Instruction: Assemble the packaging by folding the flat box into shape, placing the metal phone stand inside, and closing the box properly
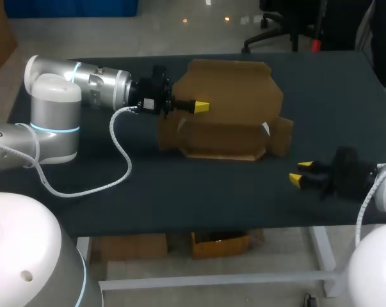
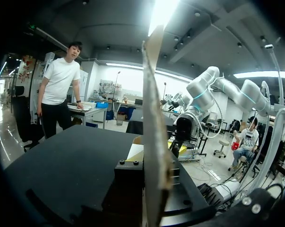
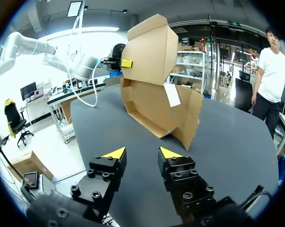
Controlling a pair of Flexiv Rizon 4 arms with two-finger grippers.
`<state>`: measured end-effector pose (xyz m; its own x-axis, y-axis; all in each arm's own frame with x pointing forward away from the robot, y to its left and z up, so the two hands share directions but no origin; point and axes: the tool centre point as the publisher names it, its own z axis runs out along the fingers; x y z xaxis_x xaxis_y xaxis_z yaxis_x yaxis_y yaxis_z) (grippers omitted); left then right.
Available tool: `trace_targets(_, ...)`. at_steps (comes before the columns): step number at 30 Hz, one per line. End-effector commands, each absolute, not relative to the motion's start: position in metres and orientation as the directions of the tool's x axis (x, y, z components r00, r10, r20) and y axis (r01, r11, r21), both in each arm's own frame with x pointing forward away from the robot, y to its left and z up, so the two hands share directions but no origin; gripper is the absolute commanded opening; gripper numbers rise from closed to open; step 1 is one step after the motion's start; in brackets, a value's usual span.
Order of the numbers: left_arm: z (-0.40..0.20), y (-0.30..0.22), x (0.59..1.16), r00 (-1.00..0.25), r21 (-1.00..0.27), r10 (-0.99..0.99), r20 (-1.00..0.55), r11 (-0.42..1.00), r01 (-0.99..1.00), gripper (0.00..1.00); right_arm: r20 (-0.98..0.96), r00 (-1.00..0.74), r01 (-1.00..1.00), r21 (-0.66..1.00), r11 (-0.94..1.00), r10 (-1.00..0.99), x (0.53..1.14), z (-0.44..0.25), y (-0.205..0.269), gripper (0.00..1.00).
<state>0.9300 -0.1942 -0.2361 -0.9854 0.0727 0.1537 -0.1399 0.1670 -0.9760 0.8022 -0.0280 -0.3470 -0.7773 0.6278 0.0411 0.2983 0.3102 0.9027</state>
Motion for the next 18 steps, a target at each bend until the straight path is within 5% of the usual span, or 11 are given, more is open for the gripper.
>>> trace_targets(1, -0.238, -0.195, 0.930, -0.985, -0.976, 0.074, 0.154, 0.168, -0.140, 0.00, 0.073, -0.820, 0.304, 0.896, 0.324, 0.568, 0.812, -0.346, -0.034, 0.44)
trace_targets(18, -0.238, -0.195, 0.930, -0.985, -0.976, 0.074, 0.154, 0.168, -0.140, 0.00, 0.063, -0.819, 0.318, 0.877, 0.360, 0.570, 0.840, -0.355, -0.061, 0.46)
